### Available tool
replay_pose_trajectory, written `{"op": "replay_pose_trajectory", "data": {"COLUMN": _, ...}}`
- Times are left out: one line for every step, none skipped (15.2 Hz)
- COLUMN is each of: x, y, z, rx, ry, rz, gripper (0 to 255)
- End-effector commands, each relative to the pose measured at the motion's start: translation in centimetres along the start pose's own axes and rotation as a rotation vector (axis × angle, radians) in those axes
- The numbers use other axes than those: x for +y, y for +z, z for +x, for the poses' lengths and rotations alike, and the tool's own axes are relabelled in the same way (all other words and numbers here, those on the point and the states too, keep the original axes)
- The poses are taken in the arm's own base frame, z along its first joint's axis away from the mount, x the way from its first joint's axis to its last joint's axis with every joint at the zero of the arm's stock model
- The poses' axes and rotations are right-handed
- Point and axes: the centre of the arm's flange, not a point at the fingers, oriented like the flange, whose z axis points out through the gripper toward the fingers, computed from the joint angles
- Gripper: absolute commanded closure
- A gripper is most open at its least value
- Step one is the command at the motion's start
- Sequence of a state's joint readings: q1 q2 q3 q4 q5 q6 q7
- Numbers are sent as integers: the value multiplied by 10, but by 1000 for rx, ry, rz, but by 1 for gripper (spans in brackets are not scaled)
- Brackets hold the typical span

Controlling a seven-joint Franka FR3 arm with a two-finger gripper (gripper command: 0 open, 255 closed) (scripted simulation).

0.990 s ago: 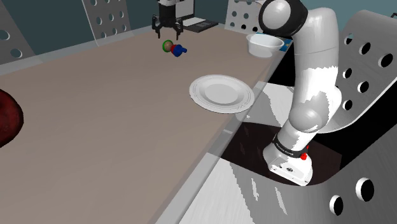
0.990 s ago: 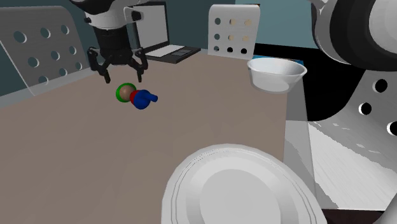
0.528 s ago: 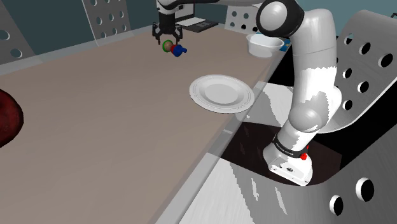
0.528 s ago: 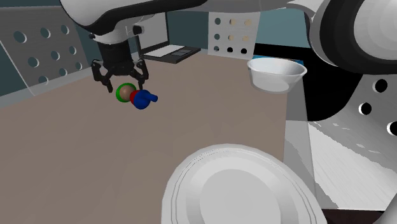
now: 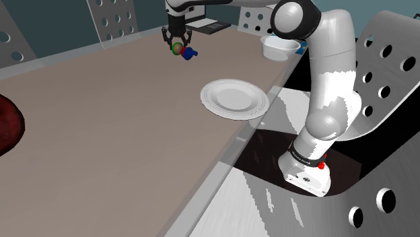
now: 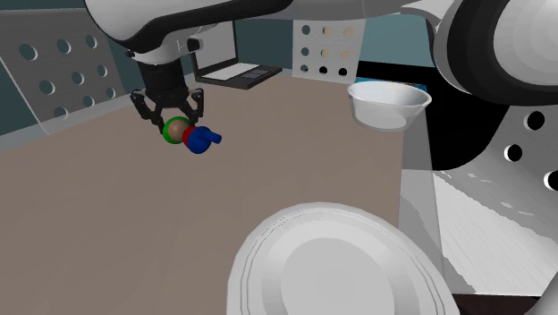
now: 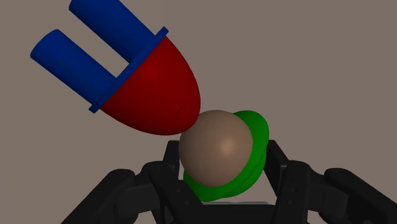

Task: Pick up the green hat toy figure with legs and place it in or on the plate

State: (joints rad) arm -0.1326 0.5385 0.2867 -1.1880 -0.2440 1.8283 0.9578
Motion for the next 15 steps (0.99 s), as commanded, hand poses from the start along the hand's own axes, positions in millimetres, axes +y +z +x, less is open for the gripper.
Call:
{"op": "replay_pose_trajectory", "data": {"x": 0, "y": 0, "z": 0, "rx": 0, "ry": 0, "rz": 0, "gripper": 255}}
{"op": "replay_pose_trajectory", "data": {"x": 0, "y": 0, "z": 0, "rx": 0, "ry": 0, "rz": 0, "gripper": 255}}
{"op": "replay_pose_trajectory", "data": {"x": 0, "y": 0, "z": 0, "rx": 0, "ry": 0, "rz": 0, "gripper": 255}}
{"op": "replay_pose_trajectory", "data": {"x": 0, "y": 0, "z": 0, "rx": 0, "ry": 0, "rz": 0, "gripper": 255}}
{"op": "replay_pose_trajectory", "data": {"x": 0, "y": 0, "z": 0, "rx": 0, "ry": 0, "rz": 0, "gripper": 255}}
{"op": "replay_pose_trajectory", "data": {"x": 0, "y": 0, "z": 0, "rx": 0, "ry": 0, "rz": 0, "gripper": 255}}
{"op": "replay_pose_trajectory", "data": {"x": 0, "y": 0, "z": 0, "rx": 0, "ry": 0, "rz": 0, "gripper": 255}}
{"op": "replay_pose_trajectory", "data": {"x": 0, "y": 0, "z": 0, "rx": 0, "ry": 0, "rz": 0, "gripper": 255}}
{"op": "replay_pose_trajectory", "data": {"x": 0, "y": 0, "z": 0, "rx": 0, "ry": 0, "rz": 0, "gripper": 255}}
{"op": "replay_pose_trajectory", "data": {"x": 0, "y": -5, "z": 1, "rx": 0, "ry": 0, "rz": 0, "gripper": 255}}
{"op": "replay_pose_trajectory", "data": {"x": 0, "y": -10, "z": 2, "rx": 0, "ry": 0, "rz": 0, "gripper": 255}}
{"op": "replay_pose_trajectory", "data": {"x": -1, "y": -15, "z": 2, "rx": 0, "ry": 0, "rz": 0, "gripper": 255}}
{"op": "replay_pose_trajectory", "data": {"x": -1, "y": -21, "z": 3, "rx": 0, "ry": 0, "rz": 0, "gripper": 255}}
{"op": "replay_pose_trajectory", "data": {"x": -1, "y": -26, "z": 4, "rx": 0, "ry": 0, "rz": 0, "gripper": 255}}
{"op": "replay_pose_trajectory", "data": {"x": -1, "y": -31, "z": 5, "rx": 0, "ry": 0, "rz": 0, "gripper": 255}}
